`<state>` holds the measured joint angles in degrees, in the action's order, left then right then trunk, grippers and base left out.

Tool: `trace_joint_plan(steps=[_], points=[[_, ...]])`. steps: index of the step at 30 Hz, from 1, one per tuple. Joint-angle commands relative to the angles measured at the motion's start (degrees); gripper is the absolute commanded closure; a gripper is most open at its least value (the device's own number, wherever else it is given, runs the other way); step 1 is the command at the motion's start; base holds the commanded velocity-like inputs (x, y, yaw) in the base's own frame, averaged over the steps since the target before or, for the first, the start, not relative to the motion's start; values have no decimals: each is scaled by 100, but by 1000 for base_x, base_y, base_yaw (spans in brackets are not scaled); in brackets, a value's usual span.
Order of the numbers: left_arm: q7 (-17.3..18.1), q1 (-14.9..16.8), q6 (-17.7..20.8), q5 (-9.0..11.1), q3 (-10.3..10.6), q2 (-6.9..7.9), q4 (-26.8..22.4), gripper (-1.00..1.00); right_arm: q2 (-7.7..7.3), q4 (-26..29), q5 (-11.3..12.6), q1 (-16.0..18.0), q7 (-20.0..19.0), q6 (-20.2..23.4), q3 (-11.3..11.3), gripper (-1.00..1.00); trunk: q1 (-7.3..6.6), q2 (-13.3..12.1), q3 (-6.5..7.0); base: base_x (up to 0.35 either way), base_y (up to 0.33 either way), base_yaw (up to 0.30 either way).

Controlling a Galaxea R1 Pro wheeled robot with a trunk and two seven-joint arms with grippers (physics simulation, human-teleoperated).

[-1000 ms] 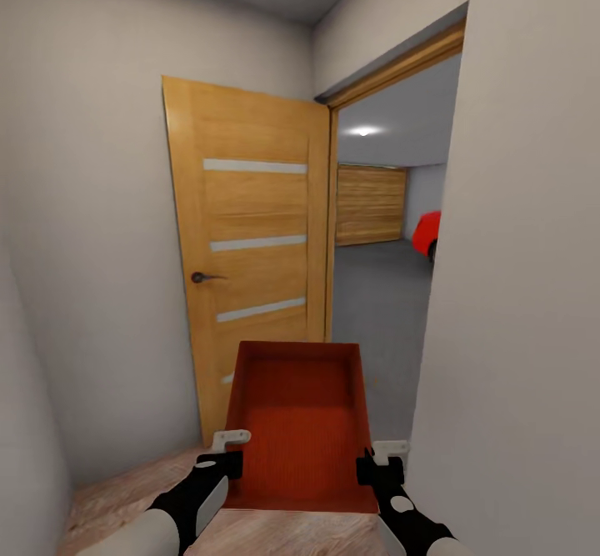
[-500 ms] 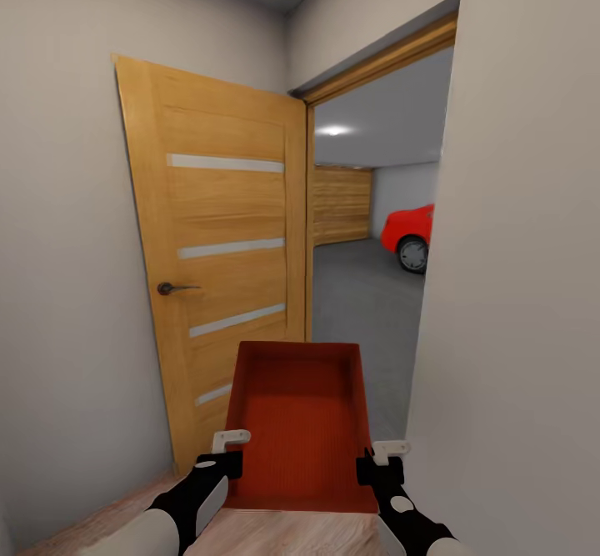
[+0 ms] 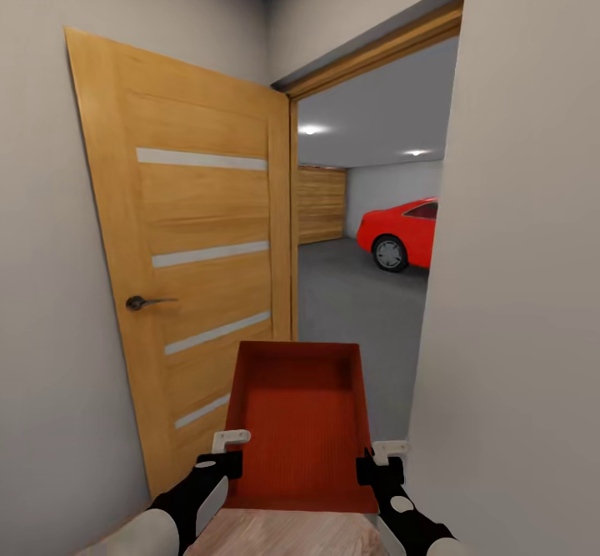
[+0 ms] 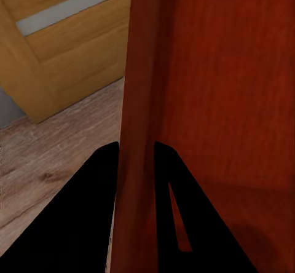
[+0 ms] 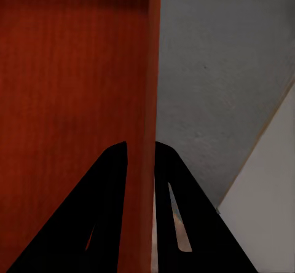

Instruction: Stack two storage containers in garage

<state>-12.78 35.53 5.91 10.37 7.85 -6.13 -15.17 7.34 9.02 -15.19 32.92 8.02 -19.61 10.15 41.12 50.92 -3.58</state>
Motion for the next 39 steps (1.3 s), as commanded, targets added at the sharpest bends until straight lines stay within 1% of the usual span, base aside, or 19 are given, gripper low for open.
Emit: trace_joint_plan(steps=[1,6,10,35,39], points=[[-75,6,39,-123,-108,60,-38,100,2,-14,-37,4,16,-17,198,100,4,7,-9,245,218,-22],[-75,6,39,-123,-108,60,-38,100,-4,-14,-42,4,8,-17,198,100,4,7,-9,245,218,-10],[-75,4,37,-123,-108,60,-38,100,-5,-14,-38,4,13,-17,198,100,4,7,-9,245,218,-139],[-75,5,40,-123,-102,60,-38,100,-5,-14,-37,4,15,-17,198,100,4,7,-9,245,218,-282],[-75,6,40,-123,-102,60,-38,100,-5,-14,-37,4,15,-17,198,100,4,7,-9,245,218,-134]])
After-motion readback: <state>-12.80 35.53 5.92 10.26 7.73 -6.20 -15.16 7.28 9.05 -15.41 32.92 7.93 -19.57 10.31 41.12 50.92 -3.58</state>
